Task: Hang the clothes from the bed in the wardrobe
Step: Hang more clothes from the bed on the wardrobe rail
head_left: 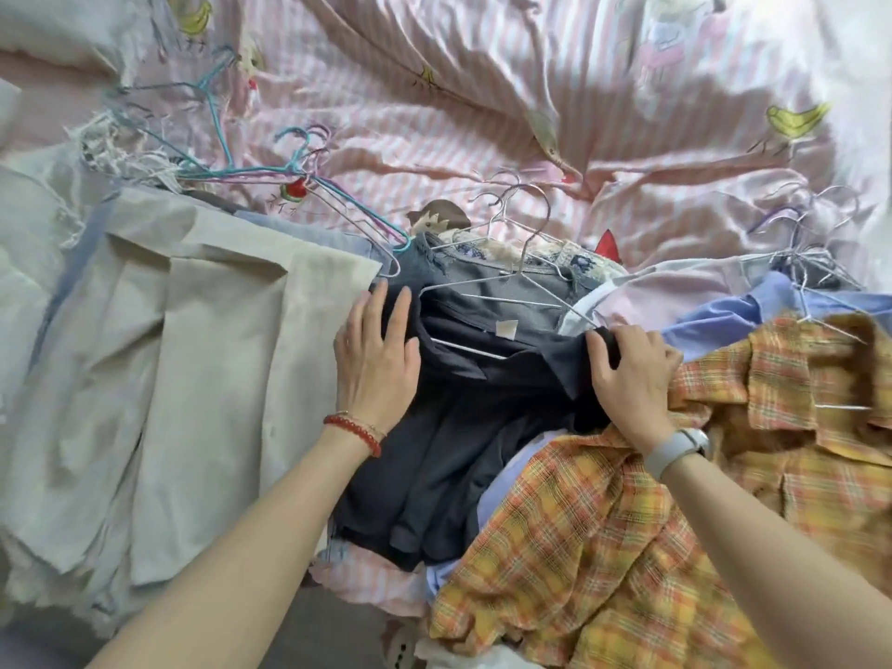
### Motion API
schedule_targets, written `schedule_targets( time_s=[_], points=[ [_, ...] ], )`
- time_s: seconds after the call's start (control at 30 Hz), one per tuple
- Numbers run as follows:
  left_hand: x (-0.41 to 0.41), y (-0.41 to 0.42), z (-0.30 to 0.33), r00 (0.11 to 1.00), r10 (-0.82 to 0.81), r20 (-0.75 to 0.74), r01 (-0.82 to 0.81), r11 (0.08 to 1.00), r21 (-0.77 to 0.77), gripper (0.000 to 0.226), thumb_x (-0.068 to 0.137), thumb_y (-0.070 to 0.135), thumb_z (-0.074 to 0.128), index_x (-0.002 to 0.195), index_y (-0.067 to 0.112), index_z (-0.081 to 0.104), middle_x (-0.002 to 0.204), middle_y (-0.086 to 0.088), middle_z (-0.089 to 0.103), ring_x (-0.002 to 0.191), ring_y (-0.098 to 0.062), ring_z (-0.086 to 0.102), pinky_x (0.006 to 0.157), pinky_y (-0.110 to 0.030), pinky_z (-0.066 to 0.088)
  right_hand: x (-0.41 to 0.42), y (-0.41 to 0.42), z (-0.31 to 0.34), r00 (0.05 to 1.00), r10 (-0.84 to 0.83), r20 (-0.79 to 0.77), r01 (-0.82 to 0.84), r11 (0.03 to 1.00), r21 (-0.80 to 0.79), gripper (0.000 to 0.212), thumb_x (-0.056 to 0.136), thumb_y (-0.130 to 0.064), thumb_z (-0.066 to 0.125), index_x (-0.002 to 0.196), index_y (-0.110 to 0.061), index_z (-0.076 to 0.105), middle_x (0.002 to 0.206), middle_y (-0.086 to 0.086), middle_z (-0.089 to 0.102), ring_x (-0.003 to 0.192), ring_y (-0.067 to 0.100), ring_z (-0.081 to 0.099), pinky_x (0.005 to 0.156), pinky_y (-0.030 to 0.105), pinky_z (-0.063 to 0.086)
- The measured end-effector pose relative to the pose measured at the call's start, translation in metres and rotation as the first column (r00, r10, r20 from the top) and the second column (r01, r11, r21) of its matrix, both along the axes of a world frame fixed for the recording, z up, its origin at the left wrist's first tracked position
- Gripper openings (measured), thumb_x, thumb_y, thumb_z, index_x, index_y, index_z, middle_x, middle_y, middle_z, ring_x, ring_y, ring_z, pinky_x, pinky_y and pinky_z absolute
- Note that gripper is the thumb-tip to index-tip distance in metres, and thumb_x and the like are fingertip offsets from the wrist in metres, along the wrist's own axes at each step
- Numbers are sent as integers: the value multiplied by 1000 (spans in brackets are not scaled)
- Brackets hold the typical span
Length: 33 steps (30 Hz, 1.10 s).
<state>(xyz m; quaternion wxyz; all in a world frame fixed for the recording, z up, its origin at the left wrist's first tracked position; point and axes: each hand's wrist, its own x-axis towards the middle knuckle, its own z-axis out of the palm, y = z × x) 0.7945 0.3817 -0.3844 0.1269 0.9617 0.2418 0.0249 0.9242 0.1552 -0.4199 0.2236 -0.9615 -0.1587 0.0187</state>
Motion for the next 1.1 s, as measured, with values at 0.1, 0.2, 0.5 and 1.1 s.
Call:
schedule_targets(
  time_s=[0.1,0.2,0.5,1.1],
  points=[
    [9,10,-2,969,-23,-245,17,999,-29,53,96,34,38,145,20,22,152,-1,24,142,-23,9,110,-54,5,-8,-10,6,998,51,35,-52,998,43,27,87,-31,44,77,-7,53,81,12,58,81,31,50,75,38,23],
    [6,12,-1,956,-49,-288,33,998,-59,41,98,32,34,137,21,38,133,-2,47,131,-20,33,111,-50,8,-10,-15,9,995,93,45,-95,994,51,32,87,-33,38,76,-6,52,76,11,55,77,29,47,74,38,21],
    [-78,-26,41,989,49,-141,-114,856,-504,21,95,34,45,94,18,59,91,-5,67,88,-28,60,70,-37,44,-7,16,15,976,212,-56,-214,977,-19,19,91,-14,51,102,0,60,101,21,60,104,38,50,110,53,16],
    [-502,-98,104,266,935,235,-964,261,54,20,76,-2,47,69,2,65,62,-14,62,61,-36,57,63,-42,42,-322,189,111,-131,989,64,-988,-136,78,32,87,-24,43,90,-3,67,77,15,61,71,34,60,66,37,52]
  ],
)
